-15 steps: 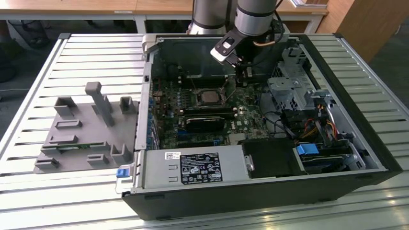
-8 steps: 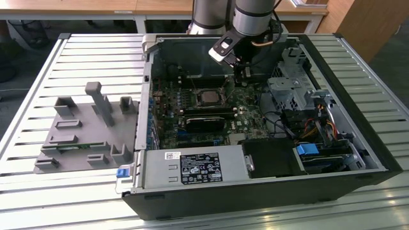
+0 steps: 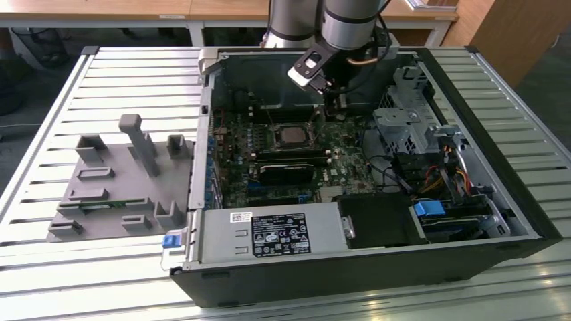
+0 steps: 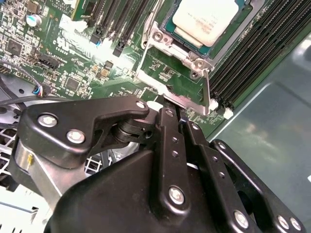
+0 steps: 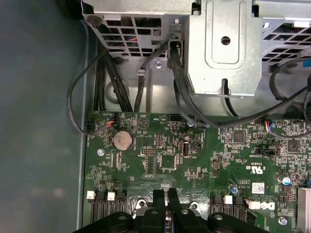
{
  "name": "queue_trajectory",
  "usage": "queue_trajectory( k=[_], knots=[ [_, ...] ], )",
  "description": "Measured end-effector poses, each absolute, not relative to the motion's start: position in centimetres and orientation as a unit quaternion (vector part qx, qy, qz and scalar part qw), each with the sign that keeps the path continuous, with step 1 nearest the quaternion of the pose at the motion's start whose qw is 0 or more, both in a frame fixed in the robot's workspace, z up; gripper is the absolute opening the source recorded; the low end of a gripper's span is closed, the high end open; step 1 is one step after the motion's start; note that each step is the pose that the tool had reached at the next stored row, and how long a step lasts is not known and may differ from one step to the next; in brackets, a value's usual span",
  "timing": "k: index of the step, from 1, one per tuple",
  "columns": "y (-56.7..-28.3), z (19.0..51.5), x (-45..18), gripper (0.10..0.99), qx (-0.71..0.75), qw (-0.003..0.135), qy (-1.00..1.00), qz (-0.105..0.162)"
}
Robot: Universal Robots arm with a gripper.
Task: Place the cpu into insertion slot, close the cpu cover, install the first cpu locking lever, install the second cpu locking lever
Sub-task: 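Close the cpu cover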
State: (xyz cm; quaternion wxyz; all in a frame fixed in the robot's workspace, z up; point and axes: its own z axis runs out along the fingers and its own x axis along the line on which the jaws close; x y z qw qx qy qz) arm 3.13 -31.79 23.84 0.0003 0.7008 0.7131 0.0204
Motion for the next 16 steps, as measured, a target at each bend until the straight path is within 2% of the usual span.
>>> queue_trajectory(
  k=[16],
  knots=[
    [-31.79,23.76,2.09,0.169,0.701,0.0,0.713,0.02]
  ],
)
